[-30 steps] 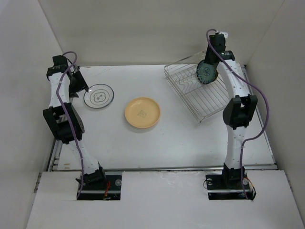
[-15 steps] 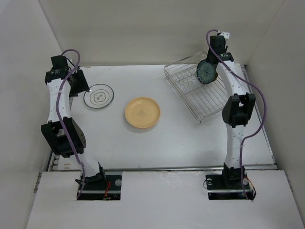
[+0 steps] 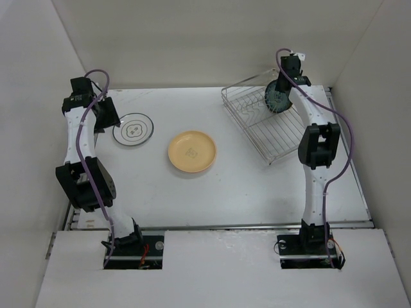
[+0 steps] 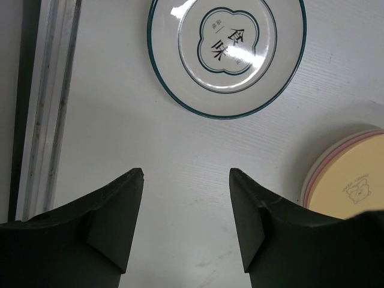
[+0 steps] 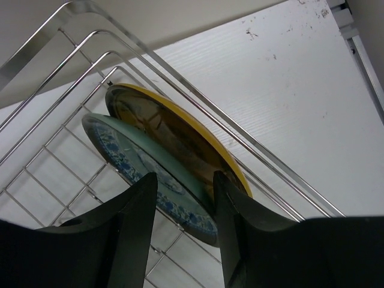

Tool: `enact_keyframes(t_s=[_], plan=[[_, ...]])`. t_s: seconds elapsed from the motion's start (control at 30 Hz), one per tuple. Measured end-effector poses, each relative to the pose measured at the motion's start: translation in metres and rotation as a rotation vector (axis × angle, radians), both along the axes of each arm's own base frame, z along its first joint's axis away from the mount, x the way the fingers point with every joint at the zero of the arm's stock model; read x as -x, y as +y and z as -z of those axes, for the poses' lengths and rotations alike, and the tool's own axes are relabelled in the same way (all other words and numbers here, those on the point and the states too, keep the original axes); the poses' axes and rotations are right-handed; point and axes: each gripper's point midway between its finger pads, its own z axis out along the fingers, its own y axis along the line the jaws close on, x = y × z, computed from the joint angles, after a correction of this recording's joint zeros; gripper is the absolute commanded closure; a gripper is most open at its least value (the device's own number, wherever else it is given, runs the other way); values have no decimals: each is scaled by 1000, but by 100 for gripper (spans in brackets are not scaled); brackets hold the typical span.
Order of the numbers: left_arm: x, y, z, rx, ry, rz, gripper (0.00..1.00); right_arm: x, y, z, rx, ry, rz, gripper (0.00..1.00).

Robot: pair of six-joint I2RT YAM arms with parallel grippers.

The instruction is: Unload the plates from the dish rack

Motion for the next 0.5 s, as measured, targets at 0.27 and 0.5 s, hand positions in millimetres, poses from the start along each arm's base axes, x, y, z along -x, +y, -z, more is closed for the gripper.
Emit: enact_keyframes(t_s=[0.27, 0.5], plan=[[2, 3, 4, -15, 14, -3, 43, -5, -8, 22, -29, 24, -3, 66], [2, 4, 4, -22, 13, -6, 43, -5, -5, 20, -47, 29, -46, 100]])
